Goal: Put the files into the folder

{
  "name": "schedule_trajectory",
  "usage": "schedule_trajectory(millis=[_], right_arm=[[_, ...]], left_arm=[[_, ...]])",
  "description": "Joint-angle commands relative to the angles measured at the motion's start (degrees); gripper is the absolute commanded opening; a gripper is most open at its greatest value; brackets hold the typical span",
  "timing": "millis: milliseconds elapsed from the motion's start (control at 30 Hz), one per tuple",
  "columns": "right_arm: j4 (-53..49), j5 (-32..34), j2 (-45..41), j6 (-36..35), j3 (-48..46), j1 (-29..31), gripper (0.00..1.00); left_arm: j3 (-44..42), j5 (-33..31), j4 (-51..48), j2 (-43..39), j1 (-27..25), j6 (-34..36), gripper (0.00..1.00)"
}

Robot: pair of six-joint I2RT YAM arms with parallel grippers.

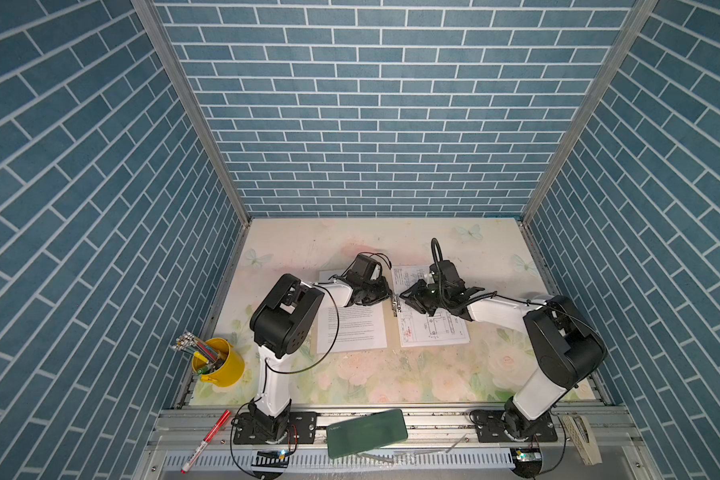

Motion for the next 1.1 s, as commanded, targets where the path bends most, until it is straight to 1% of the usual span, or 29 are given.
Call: schedule_trajectory(millis=[0,200,400,600,1067], right_arm=[[-2.7,-1.1,-2.0,2.0,-0.5,0.7,0.29],[-2.7,-0.7,-2.8,5.1,-0.4,1.4,0.27],[-2.2,-1.8,-2.0,8.6,1.1,2.1,0.24],[-1.5,-2.0,-1.5,11.1,1.5,2.6,0.23],[0.3,-2.4,1.1,12.7,3.6,3.0,0.23]], left_arm=[[0.1,-0.4,1.0,1.8,-0.6,-0.7,0.13],[-0.5,-1.3,1.6,2.1,-0.6,-0.7,0.09],[-0.7,-1.5,2.6,2.2,-0.6,-0.7,0.09],[-1.3,-1.6,2.9,2.0,-0.6,-0.3,0.09],[-1.9,-1.6,3.6,1.6,-0.5,-0.1,0.09]])
